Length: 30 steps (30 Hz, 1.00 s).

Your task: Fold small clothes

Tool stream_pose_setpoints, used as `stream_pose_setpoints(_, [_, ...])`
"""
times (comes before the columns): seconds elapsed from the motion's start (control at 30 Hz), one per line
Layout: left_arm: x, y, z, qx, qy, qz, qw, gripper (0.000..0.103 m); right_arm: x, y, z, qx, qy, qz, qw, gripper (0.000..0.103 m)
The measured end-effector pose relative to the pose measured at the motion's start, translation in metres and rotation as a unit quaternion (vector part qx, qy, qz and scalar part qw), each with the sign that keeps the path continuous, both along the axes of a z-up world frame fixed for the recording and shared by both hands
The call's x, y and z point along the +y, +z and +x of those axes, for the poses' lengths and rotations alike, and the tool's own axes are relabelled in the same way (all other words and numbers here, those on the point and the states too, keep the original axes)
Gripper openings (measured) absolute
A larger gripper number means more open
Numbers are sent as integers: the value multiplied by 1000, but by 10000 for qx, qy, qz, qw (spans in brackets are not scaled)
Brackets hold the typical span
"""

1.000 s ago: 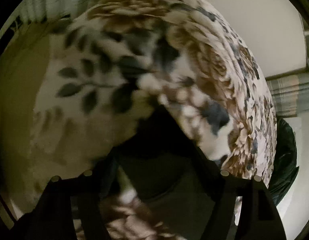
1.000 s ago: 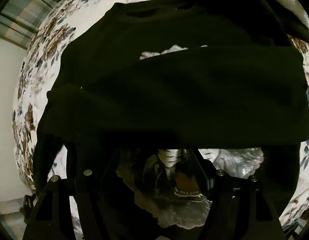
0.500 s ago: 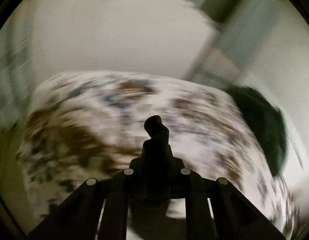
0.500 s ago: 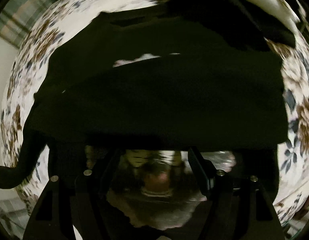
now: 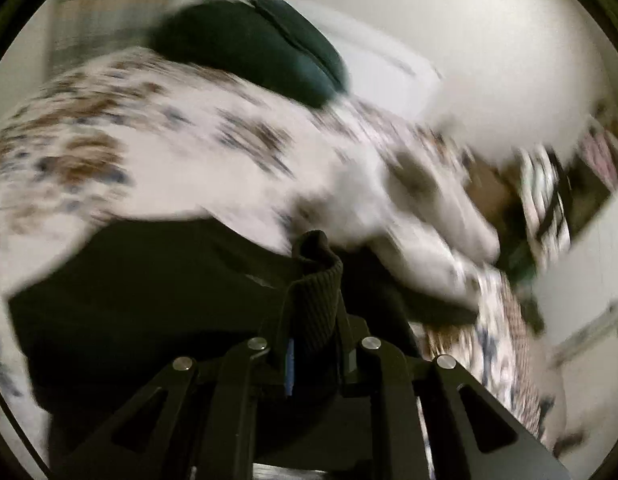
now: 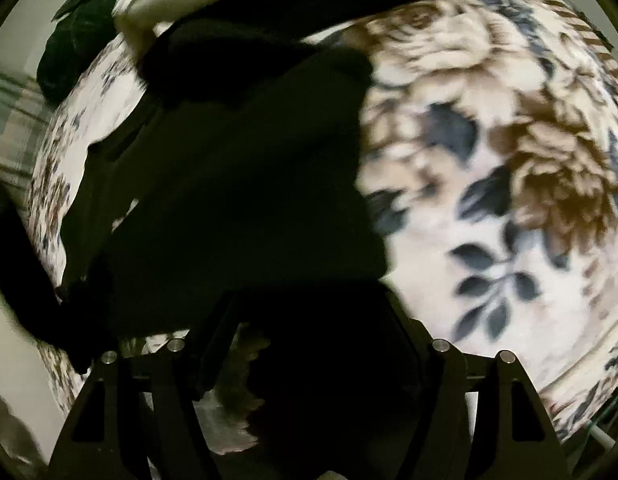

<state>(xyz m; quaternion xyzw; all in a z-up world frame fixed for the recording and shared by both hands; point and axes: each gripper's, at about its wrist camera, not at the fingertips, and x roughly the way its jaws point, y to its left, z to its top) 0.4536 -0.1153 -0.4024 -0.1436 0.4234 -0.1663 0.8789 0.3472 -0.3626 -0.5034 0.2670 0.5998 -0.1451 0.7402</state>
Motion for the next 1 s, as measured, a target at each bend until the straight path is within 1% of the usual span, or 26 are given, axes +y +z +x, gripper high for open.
stream_pose_setpoints(0.1, [-47,-27,-3,240,-449,271,9983,13,-25,3,-1,-34,-168,-14,9999,72])
stream_pose_setpoints(0.13, [-60,-34,-5,331,-608,380,9969,16,-33,4,-2,-38,-223,-13,9997,72])
stream_pose_setpoints(0.17, [-70,-42,-5,472,-802,490,9944,17,-42,4,-2,-47,-265,-1,9996,72])
stream_pose_setpoints(0.2, [-79,-47,-8,586,-933,609,9920,26,-48,5,-2,-42,-286,9,9996,72])
stream_pose_setpoints(0.23, [-79,-49,-11,654,-985,766,9900,46,-54,6,-3,-36,-299,15,9995,72])
stream_pose_setpoints(0.27, [-81,-45,-19,656,-975,871,9892,58,-61,8,-5,-36,-315,33,9995,72])
stream_pose_setpoints(0.3, [-75,-42,-22,643,-955,846,9897,77,-67,10,-6,-42,-332,73,9994,72])
stream_pose_setpoints(0.33, [-58,-36,-27,632,-885,695,9916,84,-72,13,-7,-66,-351,122,9993,72])
stream_pose_setpoints(0.4, [-21,-27,-37,628,-596,665,9940,86,-82,21,-12,-111,-374,194,9990,72])
stream_pose_setpoints(0.43, [-7,-26,-41,643,-459,704,9944,86,-85,26,-12,-151,-384,239,9989,72])
stream_pose_setpoints(0.47, [20,-22,-46,633,-195,760,9949,87,-89,33,-18,-226,-389,310,9985,72])
stream_pose_setpoints(0.53, [67,-21,-50,698,355,999,9919,87,-86,44,-15,-291,-299,382,9984,72])
stream_pose_setpoints(0.57, [102,-23,-50,805,746,1158,9872,87,-72,49,-6,-313,-168,436,9984,72])
stream_pose_setpoints(0.6, [119,-28,-51,880,981,1270,9831,87,-63,53,4,-318,-2,494,9983,72])
stream_pose_setpoints(0.63, [143,-35,-50,1001,1305,1417,9762,87,-51,56,11,-300,175,545,9979,72])
stream_pose_setpoints(0.67, [169,-45,-47,1168,1647,1503,9678,87,-31,57,28,-276,500,608,9965,72])
stream_pose_setpoints(0.7, [188,-56,-45,1315,1902,1483,9615,87,-11,57,45,-265,840,658,9939,72])
stream_pose_setpoints(0.73, [211,-69,-42,1497,2252,1435,9520,87,9,57,56,-229,1161,717,9904,72])
stream_pose_setpoints(0.77, [225,-81,-41,1616,2471,1362,9457,87,40,54,80,-180,1675,775,9827,72])
stream_pose_setpoints(0.8, [233,-88,-40,1687,2592,1309,9419,87,69,51,99,-197,2132,792,9736,72])
stream_pose_setpoints(0.83, [244,-100,-37,1778,2762,1245,9363,87,94,49,115,-218,2527,798,9640,72])
stream_pose_setpoints(0.87, [246,-106,-36,1827,2824,1199,9341,87,130,44,138,-234,3087,796,9475,72])
stream_pose_setpoints(0.9, [251,-115,-35,1894,2886,1078,9323,87,154,40,149,-230,3423,865,9353,72])
stream_pose_setpoints(0.93, [252,-121,-34,1932,2912,1008,9315,87,185,32,166,-175,3804,1024,9190,72])
stream_pose_setpoints(1.0, [253,-130,-34,2036,2955,849,9295,87,227,17,183,33,4235,1109,8991,72])
